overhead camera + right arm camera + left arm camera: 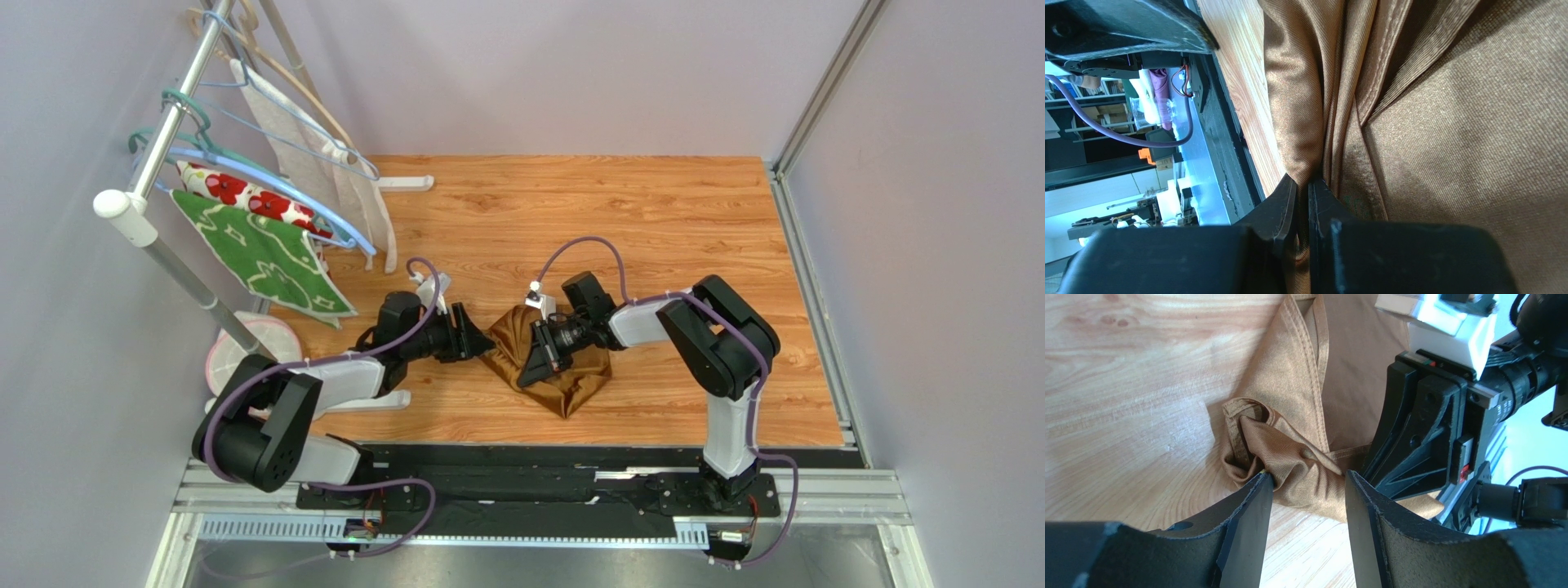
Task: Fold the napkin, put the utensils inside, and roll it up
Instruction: Roll the napkin with the utensil
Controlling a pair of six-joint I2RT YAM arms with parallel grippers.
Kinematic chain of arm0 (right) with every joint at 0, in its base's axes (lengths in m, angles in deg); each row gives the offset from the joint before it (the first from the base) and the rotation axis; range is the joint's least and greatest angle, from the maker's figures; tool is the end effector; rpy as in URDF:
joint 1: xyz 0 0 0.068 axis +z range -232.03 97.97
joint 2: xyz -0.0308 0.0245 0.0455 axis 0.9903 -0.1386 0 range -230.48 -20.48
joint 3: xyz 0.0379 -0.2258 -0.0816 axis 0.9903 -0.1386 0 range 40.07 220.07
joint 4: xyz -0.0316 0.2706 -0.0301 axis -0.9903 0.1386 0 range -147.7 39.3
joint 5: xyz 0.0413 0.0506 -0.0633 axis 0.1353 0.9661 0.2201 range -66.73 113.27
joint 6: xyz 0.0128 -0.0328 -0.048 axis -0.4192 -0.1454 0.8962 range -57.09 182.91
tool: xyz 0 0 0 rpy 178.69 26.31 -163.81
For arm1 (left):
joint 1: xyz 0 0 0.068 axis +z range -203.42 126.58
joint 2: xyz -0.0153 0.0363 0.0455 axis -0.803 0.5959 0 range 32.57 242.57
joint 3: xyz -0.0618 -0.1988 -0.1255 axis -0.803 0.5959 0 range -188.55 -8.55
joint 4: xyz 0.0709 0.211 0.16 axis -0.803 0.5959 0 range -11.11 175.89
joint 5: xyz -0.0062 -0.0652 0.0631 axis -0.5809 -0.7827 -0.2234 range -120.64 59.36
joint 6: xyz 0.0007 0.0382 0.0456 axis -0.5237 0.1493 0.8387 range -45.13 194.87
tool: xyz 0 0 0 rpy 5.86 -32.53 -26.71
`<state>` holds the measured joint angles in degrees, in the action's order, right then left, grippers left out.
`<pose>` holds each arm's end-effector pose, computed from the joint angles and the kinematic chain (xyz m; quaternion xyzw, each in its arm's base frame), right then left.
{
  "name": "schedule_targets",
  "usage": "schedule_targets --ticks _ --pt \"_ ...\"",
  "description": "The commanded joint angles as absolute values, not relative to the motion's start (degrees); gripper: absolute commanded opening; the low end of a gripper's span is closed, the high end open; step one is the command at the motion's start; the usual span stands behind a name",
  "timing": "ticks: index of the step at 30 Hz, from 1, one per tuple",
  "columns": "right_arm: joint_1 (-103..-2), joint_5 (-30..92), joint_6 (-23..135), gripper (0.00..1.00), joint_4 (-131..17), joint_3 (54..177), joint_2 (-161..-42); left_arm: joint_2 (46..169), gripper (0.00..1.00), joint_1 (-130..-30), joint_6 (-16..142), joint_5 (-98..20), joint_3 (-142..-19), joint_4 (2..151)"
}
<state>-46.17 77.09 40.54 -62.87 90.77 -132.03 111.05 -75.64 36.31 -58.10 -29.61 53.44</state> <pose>0.2551 0.2278 0.0515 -0.2327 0.8304 0.5059 0.0194 0.2320 -0.1165 0.0968 -0.0068 0.8572 -0.4175 0.3014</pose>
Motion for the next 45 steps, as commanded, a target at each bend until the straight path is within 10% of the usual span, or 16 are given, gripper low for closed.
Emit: schedule_targets --ticks 1,17,28,38,45 --pt "-46.52 63.35 43.66 0.00 -55.85 87.97 -134.83 106.76 0.55 -76.97 36.10 -57.01 -30.09 50.50" --pt "-46.35 62.82 43.83 0.00 -56.38 87.62 -134.65 122.65 0.61 -77.06 50.79 -53.31 -45.38 70.27" --pt "-46.35 62.29 44.01 0.00 -55.50 88.32 -133.77 127.05 0.18 -77.06 52.63 -53.75 -46.17 75.63" --pt "-46.35 58.16 47.08 0.53 -46.63 92.18 -123.32 128.10 0.00 -77.06 55.01 -51.99 -51.53 87.50" --pt "-42.41 49.12 52.08 0.61 -39.86 96.40 -116.11 130.48 0.00 -77.06 55.10 -53.57 -53.90 89.79"
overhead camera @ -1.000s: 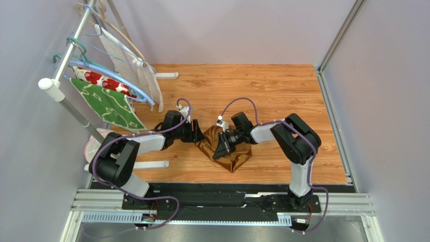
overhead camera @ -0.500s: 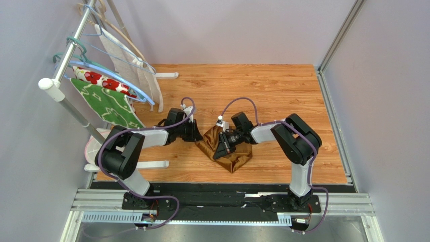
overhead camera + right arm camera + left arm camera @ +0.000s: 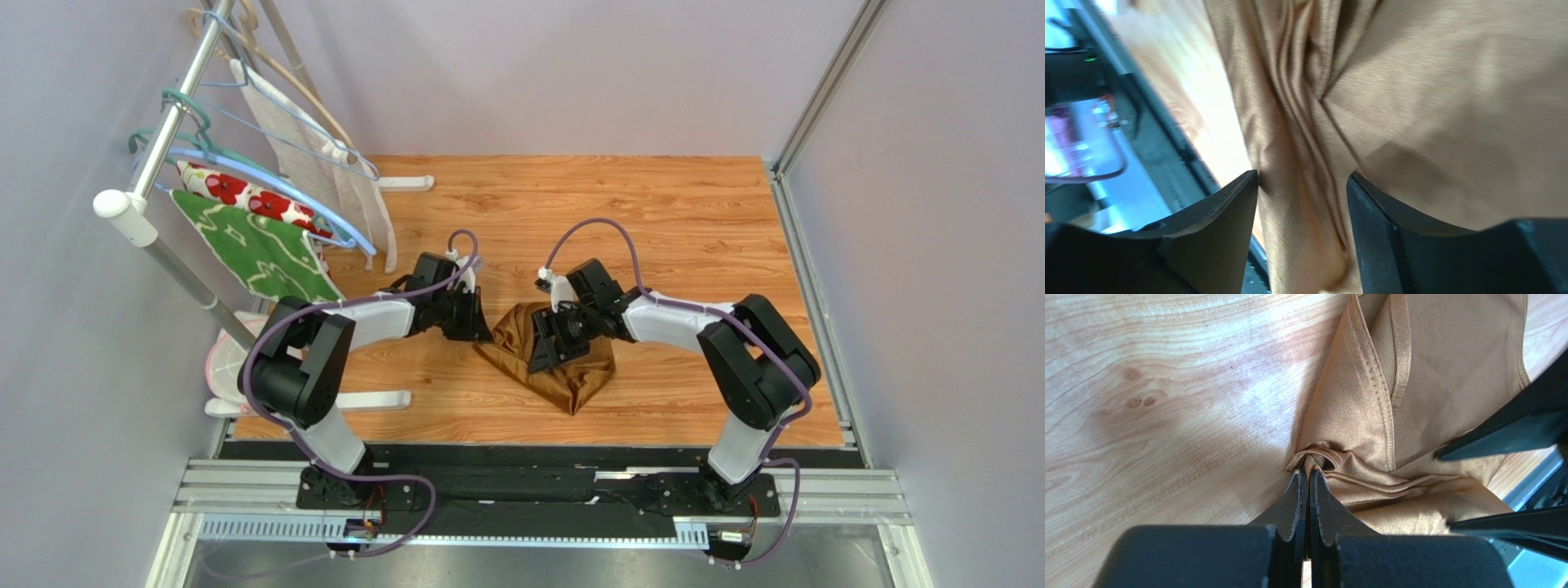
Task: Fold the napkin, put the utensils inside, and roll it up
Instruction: Roll the napkin with the utensil
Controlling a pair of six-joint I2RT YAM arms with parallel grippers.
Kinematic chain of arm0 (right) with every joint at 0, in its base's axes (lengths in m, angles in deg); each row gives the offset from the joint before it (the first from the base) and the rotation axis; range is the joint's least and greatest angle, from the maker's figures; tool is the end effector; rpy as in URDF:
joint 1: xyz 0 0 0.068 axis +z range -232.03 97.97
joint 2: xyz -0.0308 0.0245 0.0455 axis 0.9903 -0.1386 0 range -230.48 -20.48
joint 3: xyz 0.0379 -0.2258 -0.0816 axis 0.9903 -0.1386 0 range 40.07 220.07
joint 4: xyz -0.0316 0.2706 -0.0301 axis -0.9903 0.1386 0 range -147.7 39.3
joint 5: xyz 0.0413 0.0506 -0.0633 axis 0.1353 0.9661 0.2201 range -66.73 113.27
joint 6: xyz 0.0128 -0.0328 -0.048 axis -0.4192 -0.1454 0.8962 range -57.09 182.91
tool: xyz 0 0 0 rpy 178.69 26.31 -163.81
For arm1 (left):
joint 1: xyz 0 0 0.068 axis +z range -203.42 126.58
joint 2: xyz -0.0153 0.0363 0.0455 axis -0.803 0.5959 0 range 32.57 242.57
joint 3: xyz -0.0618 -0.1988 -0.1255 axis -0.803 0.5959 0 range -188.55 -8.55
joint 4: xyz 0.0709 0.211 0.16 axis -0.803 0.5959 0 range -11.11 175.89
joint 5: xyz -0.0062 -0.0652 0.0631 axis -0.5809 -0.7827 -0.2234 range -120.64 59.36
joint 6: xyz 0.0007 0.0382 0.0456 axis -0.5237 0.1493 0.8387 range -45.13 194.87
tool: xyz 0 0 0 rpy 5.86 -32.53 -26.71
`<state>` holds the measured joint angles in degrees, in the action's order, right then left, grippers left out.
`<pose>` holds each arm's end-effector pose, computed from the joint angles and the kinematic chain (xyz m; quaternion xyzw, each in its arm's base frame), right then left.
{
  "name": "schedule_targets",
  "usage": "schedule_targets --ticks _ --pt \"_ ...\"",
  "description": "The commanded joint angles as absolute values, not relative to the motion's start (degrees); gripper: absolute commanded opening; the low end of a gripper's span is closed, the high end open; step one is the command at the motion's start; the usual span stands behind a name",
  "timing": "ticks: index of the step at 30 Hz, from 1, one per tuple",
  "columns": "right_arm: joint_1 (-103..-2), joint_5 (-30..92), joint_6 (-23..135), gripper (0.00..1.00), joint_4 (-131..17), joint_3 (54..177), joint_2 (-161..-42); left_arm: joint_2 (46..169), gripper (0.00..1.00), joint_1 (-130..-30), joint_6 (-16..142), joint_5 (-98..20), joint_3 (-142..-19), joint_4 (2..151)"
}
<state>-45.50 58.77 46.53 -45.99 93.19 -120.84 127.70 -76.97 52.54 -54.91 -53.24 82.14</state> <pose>0.2565 0.2215 0.1000 -0.2409 0.8892 0.3766 0.0974 0.2854 -0.1439 0.0930 0.0754 0.9282 -0.3028 0.2026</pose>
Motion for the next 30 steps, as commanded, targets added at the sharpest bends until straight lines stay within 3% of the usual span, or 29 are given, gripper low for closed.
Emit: schedule_targets --ticks 1,21,24,28,30 --pt "-41.26 45.45 52.71 0.61 -39.51 96.58 -114.80 130.65 0.00 -77.06 55.27 -53.58 -54.08 90.14" --pt "-17.96 10.71 59.48 0.62 -41.00 96.32 -116.01 131.71 0.00 -77.06 55.10 -54.37 -55.31 91.11" --pt "-16.55 8.85 58.52 0.56 -40.74 96.49 -118.03 131.80 0.00 -77.06 55.01 -54.54 -55.49 91.11" --pt "-16.38 8.41 57.20 0.28 -40.82 96.06 -119.53 131.54 0.00 -77.06 54.92 -54.81 -55.49 90.93" --pt "-16.90 9.81 56.50 0.18 -41.00 95.71 -119.88 131.10 0.00 -77.06 54.75 -55.16 -55.31 90.67"
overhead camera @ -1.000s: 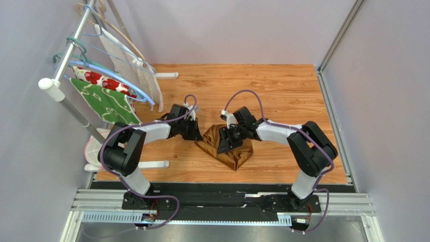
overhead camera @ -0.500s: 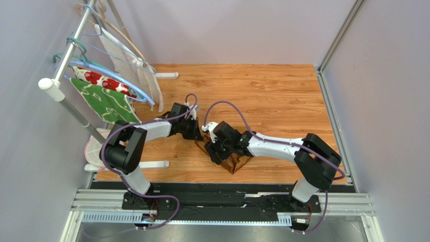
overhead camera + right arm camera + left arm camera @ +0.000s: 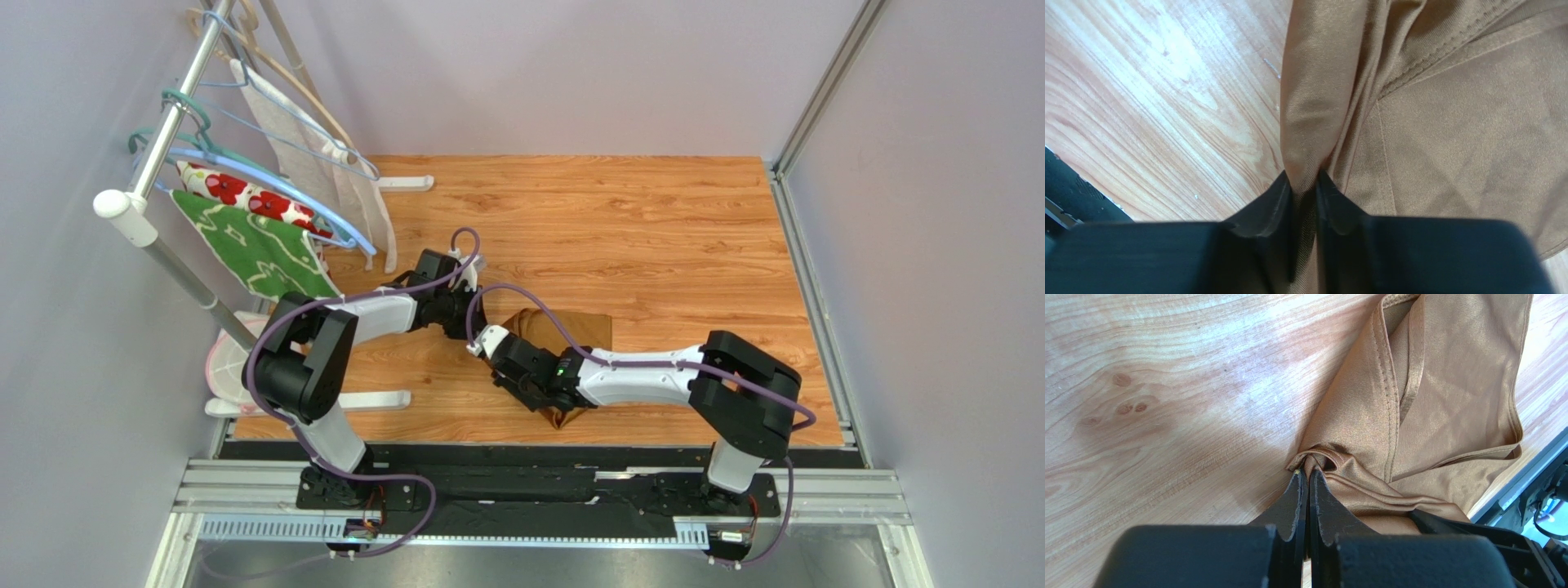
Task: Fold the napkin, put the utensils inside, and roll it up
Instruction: Roll the napkin with the utensil
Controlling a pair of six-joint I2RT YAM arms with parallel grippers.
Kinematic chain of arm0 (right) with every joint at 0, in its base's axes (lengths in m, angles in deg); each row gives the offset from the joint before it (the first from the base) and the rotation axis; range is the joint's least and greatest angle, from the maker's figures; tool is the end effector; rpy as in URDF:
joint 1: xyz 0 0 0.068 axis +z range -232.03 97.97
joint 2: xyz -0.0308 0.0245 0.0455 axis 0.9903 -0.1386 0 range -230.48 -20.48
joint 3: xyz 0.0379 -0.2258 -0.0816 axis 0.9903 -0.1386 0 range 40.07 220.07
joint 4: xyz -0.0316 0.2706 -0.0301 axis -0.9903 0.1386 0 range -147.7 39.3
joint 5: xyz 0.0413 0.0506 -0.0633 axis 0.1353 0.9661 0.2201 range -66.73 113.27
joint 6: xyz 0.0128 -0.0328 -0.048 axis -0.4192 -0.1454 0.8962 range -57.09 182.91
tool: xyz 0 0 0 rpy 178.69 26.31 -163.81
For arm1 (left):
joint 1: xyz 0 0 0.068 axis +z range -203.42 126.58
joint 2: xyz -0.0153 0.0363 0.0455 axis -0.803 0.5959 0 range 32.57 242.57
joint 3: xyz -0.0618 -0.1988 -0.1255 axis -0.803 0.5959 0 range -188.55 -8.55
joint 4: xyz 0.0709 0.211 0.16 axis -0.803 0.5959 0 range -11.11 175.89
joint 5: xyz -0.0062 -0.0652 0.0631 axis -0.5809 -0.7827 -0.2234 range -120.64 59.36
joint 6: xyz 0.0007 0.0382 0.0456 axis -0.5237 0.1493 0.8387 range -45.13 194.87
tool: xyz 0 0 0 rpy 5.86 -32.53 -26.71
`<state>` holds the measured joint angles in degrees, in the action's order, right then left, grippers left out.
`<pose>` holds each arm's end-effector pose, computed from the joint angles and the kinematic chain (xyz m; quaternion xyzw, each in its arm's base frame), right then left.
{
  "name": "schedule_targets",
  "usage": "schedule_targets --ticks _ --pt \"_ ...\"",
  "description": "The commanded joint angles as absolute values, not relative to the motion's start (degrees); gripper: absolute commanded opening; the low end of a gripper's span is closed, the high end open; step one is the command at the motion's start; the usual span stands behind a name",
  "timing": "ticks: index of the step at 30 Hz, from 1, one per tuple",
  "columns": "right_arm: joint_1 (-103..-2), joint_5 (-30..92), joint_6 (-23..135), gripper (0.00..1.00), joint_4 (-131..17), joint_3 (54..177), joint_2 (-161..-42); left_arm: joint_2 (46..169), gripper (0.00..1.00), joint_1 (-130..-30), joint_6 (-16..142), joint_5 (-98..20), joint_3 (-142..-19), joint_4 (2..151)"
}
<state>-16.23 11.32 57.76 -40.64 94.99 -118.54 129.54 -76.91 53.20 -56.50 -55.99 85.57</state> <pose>0.1477 0.3067 0.1101 -0.4622 0.8431 0.0666 0.2666 0.2903 -0.1469 0.0931 0.0798 0.9314 -0.3065 0.1793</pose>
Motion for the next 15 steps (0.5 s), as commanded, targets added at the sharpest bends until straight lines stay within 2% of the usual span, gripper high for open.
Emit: schedule_targets --ticks 1,2,3,4,5,8,9,15 --pt "-17.34 11.91 56.23 0.09 -41.52 94.66 -119.88 130.49 0.00 -77.06 54.48 -55.33 -55.14 90.50" --pt "-18.56 13.58 55.88 0.06 -42.83 93.95 -119.36 129.96 0.03 -77.06 54.31 -55.07 -55.05 90.49" --pt "-19.36 17.25 55.01 0.04 -43.80 93.08 -119.01 129.34 0.20 -77.06 53.78 -54.63 -54.87 90.49" --pt "-20.15 19.12 54.65 0.03 -44.68 91.07 -118.48 127.34 0.33 -76.80 53.43 -53.32 -54.61 90.58" --pt "-21.81 20.96 54.30 0.02 -46.78 90.09 -117.52 126.01 0.54 -76.54 53.08 -52.53 -54.35 90.67" --pt "-25.06 29.40 52.72 0.00 -50.39 86.40 -116.46 120.04 0.69 -74.61 50.88 -50.41 -52.50 89.18" --pt "-25.86 32.64 52.36 0.00 -51.10 85.69 -116.54 118.45 0.78 -74.25 49.92 -49.63 -51.72 87.35" --pt "-31.75 43.89 47.36 0.00 -59.79 79.98 -117.51 110.97 0.78 -73.99 49.03 -49.35 -46.01 79.71"
